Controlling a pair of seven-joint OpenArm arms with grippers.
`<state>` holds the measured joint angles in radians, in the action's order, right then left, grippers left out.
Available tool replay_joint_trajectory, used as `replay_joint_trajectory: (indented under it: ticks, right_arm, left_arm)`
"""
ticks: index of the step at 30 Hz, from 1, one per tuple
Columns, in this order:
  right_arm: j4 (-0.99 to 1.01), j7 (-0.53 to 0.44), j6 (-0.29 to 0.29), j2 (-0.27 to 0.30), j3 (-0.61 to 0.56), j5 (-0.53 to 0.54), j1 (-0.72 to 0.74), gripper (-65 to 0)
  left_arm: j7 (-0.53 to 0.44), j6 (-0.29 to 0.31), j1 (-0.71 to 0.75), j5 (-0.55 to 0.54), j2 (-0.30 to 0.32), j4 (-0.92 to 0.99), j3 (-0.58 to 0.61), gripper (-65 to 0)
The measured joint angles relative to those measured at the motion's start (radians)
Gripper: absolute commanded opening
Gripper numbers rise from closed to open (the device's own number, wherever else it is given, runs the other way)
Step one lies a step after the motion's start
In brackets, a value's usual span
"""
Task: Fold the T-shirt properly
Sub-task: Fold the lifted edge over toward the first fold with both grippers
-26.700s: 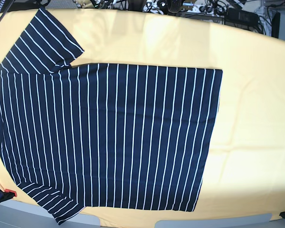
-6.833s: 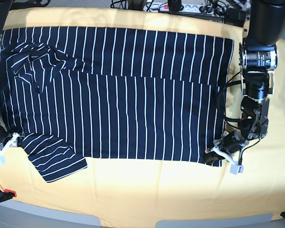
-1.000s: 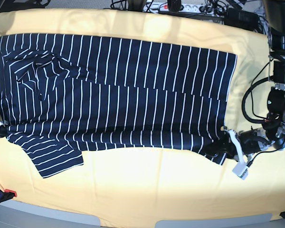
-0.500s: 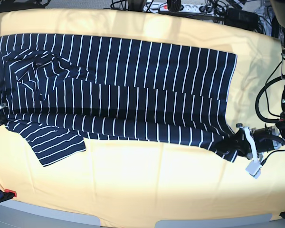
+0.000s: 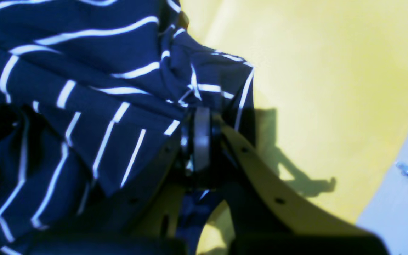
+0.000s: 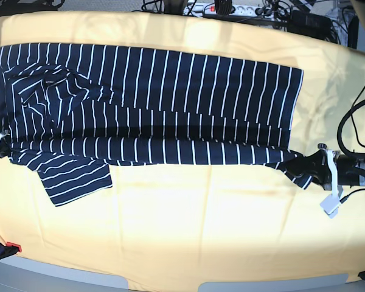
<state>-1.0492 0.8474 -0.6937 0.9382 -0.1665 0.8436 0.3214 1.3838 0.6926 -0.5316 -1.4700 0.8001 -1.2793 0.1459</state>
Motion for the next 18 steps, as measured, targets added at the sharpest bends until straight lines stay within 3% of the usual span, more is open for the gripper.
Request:
replay_joint_trajectory:
  ticks: [18]
  right_arm:
    - [0.000, 0.022, 0.000, 0.001, 0.000, -0.019, 0.000, -65.0]
  left_arm:
    - [0.021, -0.014, 0.256, 0.011, 0.031, -0.173, 0.003, -65.0]
